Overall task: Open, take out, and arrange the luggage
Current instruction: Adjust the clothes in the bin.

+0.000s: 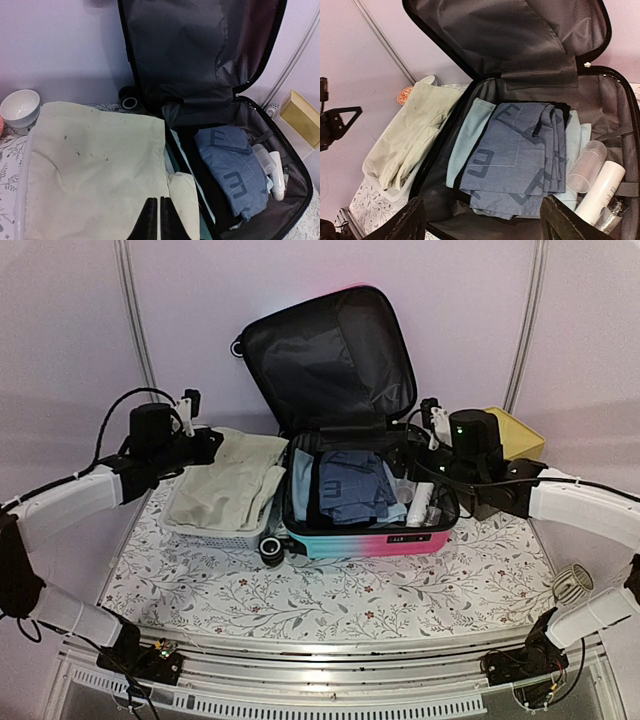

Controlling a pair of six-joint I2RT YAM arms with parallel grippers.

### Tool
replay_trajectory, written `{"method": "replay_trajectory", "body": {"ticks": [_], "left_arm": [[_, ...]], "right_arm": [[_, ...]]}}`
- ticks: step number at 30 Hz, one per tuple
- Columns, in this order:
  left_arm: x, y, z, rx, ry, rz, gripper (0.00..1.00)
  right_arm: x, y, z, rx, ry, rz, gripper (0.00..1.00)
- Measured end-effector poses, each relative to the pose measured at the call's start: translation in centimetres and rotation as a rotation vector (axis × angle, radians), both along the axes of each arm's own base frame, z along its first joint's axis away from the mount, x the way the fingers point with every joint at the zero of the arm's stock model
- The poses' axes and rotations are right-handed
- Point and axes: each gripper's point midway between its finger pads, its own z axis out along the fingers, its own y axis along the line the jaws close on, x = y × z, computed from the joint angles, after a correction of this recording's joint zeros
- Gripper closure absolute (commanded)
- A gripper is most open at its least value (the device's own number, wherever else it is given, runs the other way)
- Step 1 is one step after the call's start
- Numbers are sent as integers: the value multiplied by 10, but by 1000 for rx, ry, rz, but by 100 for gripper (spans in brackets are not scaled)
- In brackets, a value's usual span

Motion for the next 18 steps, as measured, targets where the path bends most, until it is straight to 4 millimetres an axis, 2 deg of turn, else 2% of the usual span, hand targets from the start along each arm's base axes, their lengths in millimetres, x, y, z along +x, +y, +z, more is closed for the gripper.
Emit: {"method": "replay_trajectory", "body": {"ticks": [5,8,10,11,15,18], "left_arm": [[-32,6,0,14,6,-15,76],[-50,13,-3,27,12,-19,34],[-59,16,-1,17,1,-18,5],[-64,17,0,12,-4,-18,2],[-76,19,-1,-14,-9,-29,2],[-80,12,-5,-35,9,-68,3]], "right_arm": [[13,-24,-9,-49,42,-31,19],[13,-31,-15,-74,60,-33,16],[13,-35,-18,-89,69,-37,8],[14,-36,-19,-94,72,-37,6],[17,-42,-24,-106,100,-26,4],[34,-52,-27,-109,145,-37,7]]}}
